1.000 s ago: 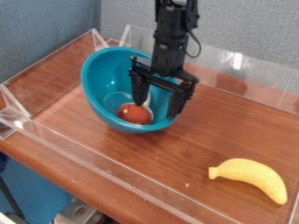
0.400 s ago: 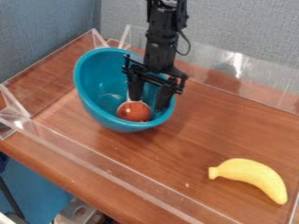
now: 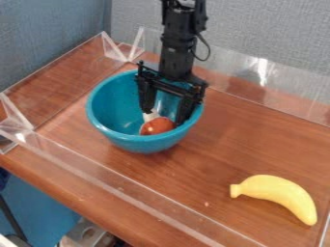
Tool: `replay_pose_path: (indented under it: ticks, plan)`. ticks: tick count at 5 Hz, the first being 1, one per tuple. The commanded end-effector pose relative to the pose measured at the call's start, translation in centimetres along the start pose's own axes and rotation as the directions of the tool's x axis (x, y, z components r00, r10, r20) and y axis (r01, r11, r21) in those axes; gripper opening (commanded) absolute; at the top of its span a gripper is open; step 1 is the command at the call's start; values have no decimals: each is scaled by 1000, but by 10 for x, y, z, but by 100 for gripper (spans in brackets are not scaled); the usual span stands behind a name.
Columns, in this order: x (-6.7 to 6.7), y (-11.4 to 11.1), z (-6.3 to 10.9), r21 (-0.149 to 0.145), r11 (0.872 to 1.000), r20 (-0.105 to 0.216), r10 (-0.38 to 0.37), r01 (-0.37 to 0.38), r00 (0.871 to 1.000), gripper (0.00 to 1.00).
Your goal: Remove the mushroom from the blue bowl and put it on the table
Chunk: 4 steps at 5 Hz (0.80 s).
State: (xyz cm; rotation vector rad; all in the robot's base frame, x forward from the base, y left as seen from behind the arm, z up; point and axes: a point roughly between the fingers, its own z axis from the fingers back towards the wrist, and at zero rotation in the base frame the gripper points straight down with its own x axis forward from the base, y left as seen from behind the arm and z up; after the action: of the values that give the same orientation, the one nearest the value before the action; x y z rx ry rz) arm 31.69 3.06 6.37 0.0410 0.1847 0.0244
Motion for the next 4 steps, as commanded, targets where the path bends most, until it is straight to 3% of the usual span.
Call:
replay_pose_path:
  ticks: [1, 2, 3, 4]
  plan:
    - [3, -4, 28, 9, 1000, 91, -11, 10, 996, 0]
    - [1, -3, 33, 7, 1000, 97, -6, 6, 995, 0]
    - [1, -3, 34, 7, 1000, 88, -3, 2, 996, 100]
    - [0, -3, 34, 6, 1000, 79, -2, 2, 997, 100]
